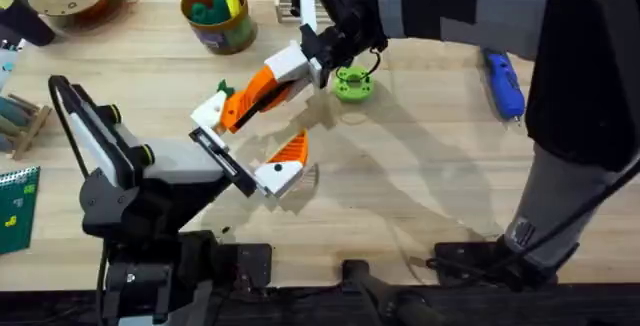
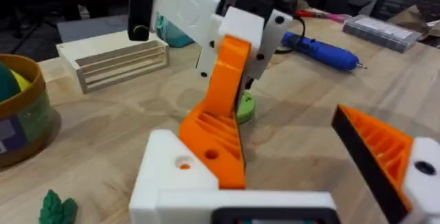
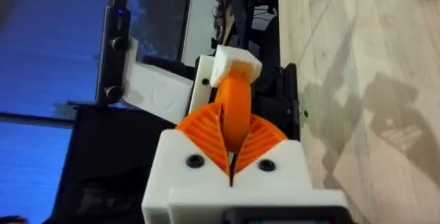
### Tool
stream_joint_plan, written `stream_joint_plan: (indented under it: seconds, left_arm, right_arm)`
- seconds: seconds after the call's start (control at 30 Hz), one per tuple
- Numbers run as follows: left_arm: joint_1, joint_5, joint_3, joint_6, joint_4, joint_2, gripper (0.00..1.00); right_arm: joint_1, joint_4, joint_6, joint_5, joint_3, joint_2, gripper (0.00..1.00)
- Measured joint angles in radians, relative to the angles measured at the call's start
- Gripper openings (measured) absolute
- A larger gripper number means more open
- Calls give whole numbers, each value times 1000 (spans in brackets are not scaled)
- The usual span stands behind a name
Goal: Pick up the gripper from the table and insert it into the empty holder that is missing its gripper. Then pick up a screw, insert it into the mounting hole, and use the screwdriver to tighten it. Finally, clean up the table by picking up the vegetable and placing it into the bucket.
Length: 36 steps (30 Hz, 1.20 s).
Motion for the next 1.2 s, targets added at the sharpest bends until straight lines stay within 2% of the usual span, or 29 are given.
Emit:
stream_joint_plan:
  seconds: [0.5,1.2]
  left_arm:
    - [2,-15,0,-11,0,0,995]
    - [6,-23,0,-23,0,0,995]
  right_arm:
    - [41,174,46,75,0,0,6]
    - [50,217,126,107,0,0,6]
